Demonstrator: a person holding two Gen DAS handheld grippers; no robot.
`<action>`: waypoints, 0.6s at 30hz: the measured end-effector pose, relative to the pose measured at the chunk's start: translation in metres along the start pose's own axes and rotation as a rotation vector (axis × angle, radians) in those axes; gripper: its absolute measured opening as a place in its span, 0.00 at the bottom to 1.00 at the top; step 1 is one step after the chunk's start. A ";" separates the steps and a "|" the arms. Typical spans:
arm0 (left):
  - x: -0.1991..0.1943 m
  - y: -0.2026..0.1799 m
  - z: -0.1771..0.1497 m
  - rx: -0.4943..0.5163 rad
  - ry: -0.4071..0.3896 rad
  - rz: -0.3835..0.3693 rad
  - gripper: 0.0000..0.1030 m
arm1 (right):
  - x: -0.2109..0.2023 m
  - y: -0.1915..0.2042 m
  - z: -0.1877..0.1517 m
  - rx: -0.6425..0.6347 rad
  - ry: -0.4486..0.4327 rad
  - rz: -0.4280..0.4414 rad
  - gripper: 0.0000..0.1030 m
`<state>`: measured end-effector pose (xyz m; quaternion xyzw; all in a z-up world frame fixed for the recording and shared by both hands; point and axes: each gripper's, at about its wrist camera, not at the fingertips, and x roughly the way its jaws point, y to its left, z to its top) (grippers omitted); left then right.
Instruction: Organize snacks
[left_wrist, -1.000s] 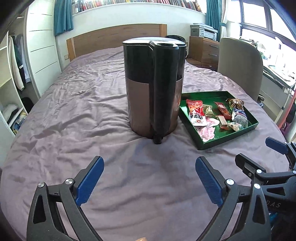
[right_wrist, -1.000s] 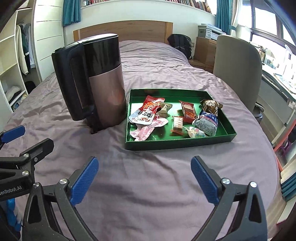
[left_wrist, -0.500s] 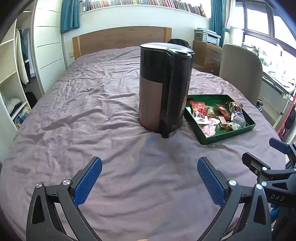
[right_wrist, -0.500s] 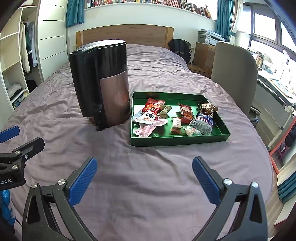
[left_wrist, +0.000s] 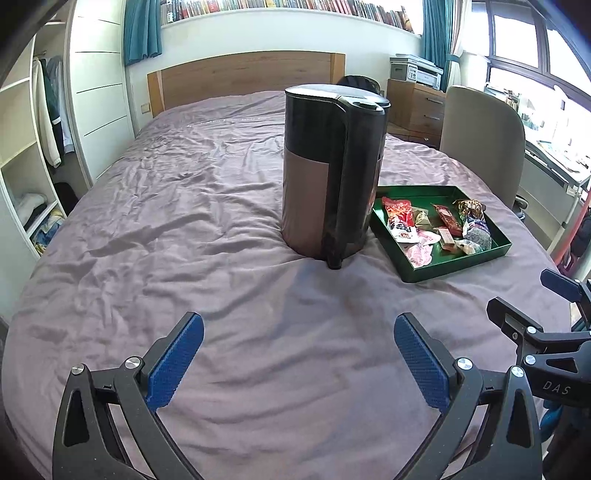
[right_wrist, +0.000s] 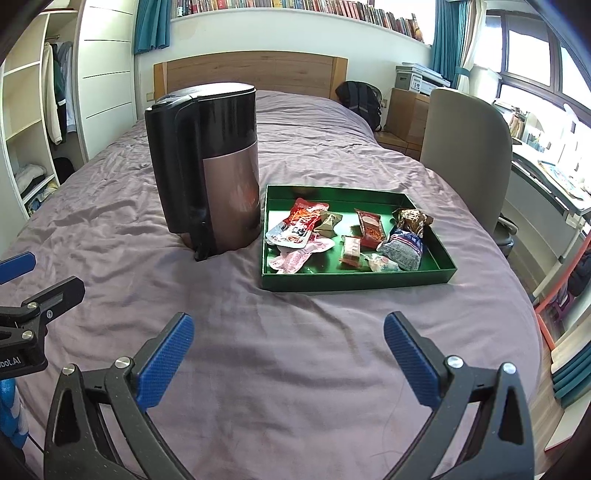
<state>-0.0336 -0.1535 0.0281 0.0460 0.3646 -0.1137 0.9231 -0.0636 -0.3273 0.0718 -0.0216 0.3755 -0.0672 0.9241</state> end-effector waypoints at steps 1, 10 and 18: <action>0.000 -0.001 0.000 0.004 0.002 0.001 0.99 | 0.000 -0.002 0.000 0.003 -0.001 0.001 1.00; 0.003 -0.005 -0.003 0.010 0.012 0.003 0.99 | 0.002 -0.016 -0.006 0.025 0.001 -0.004 1.00; 0.003 -0.008 -0.003 0.018 0.007 -0.006 0.99 | 0.002 -0.020 -0.004 0.020 -0.013 -0.013 1.00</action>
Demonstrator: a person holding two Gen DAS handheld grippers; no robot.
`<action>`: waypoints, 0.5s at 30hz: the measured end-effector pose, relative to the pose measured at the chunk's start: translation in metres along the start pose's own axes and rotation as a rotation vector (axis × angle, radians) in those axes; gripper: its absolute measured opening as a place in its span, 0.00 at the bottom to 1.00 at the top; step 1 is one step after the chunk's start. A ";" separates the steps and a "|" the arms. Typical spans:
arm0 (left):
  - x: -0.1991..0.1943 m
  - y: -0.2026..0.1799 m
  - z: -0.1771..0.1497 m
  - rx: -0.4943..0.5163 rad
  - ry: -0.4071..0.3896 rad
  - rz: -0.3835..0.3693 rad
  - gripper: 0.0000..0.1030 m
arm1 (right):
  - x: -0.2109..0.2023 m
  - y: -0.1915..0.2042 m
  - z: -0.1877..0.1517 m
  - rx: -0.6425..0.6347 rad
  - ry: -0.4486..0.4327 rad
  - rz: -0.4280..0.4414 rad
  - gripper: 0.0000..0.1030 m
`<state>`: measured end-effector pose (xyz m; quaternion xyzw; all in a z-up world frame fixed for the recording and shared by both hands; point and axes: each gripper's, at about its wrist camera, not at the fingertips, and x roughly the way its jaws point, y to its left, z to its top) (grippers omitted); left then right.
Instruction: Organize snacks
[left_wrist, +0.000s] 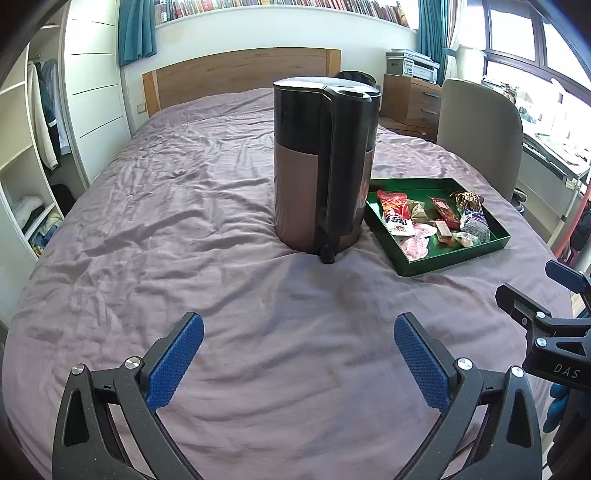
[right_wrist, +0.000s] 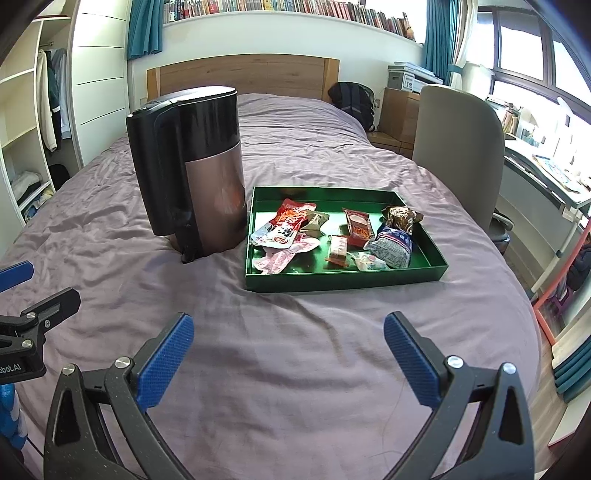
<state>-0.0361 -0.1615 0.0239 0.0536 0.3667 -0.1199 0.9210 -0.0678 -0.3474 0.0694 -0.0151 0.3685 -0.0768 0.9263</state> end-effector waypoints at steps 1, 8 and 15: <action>-0.001 -0.001 0.001 0.000 -0.003 -0.001 0.99 | 0.000 -0.001 0.001 0.000 -0.003 -0.002 1.00; -0.004 -0.002 0.004 0.002 -0.018 -0.011 0.99 | -0.003 -0.003 0.004 -0.002 -0.021 -0.009 1.00; -0.008 -0.002 0.005 0.001 -0.029 -0.026 0.99 | -0.004 -0.001 0.003 -0.008 -0.014 -0.007 1.00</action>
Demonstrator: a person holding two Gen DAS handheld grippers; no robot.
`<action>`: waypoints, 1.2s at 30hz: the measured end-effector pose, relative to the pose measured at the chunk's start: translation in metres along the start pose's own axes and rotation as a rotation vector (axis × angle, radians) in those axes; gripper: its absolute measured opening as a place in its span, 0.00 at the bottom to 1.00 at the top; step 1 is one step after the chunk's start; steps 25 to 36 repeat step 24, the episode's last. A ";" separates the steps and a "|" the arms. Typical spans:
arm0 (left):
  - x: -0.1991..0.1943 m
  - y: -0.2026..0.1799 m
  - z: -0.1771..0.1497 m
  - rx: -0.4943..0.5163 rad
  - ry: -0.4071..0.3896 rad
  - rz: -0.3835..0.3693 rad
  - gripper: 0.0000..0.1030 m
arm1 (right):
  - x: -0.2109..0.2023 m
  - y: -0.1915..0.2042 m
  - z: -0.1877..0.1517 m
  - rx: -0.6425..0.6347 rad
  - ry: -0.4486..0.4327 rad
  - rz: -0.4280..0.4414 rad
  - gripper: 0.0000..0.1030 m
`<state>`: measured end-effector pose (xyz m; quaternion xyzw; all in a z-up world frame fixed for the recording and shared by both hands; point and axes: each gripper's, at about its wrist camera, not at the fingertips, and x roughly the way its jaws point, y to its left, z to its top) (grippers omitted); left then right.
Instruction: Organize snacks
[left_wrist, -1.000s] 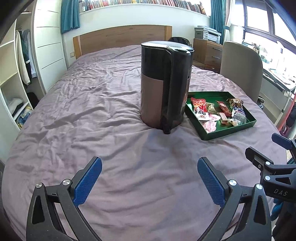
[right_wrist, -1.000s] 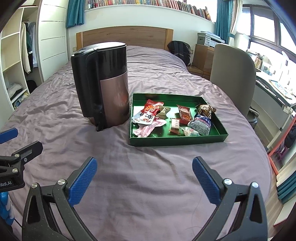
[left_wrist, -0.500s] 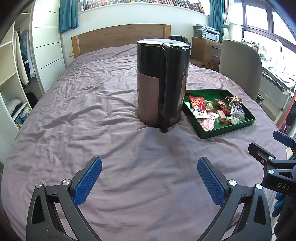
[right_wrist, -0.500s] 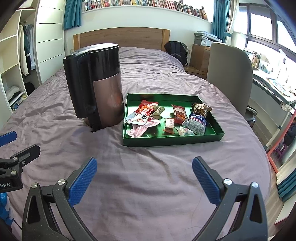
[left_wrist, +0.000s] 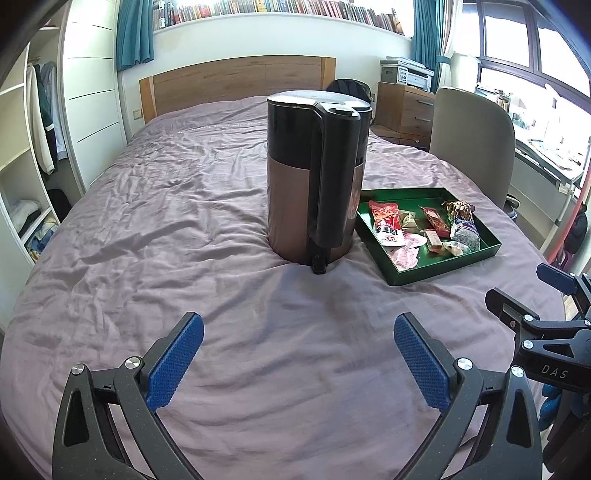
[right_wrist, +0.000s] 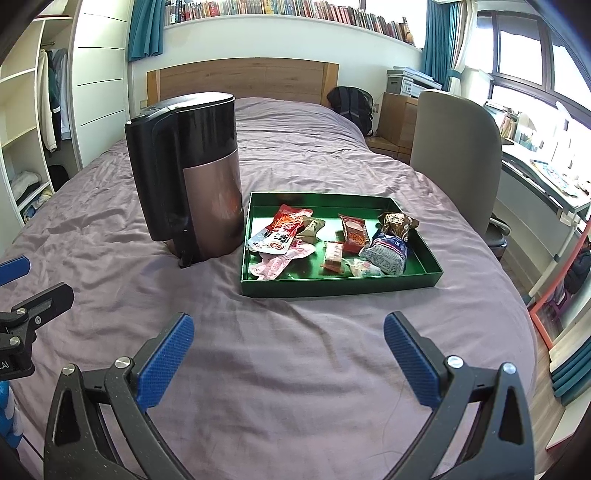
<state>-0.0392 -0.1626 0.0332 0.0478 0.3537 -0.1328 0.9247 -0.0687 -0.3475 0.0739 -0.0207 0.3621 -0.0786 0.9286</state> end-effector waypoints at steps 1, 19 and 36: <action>0.000 -0.001 0.000 0.000 0.002 0.001 0.99 | 0.000 0.000 0.000 -0.001 0.000 0.001 1.00; -0.004 -0.002 0.002 -0.009 -0.023 0.007 0.99 | 0.001 -0.002 0.000 -0.003 0.008 -0.010 1.00; -0.006 -0.004 0.002 -0.001 -0.030 0.011 0.99 | 0.001 -0.004 0.000 0.000 0.008 -0.013 1.00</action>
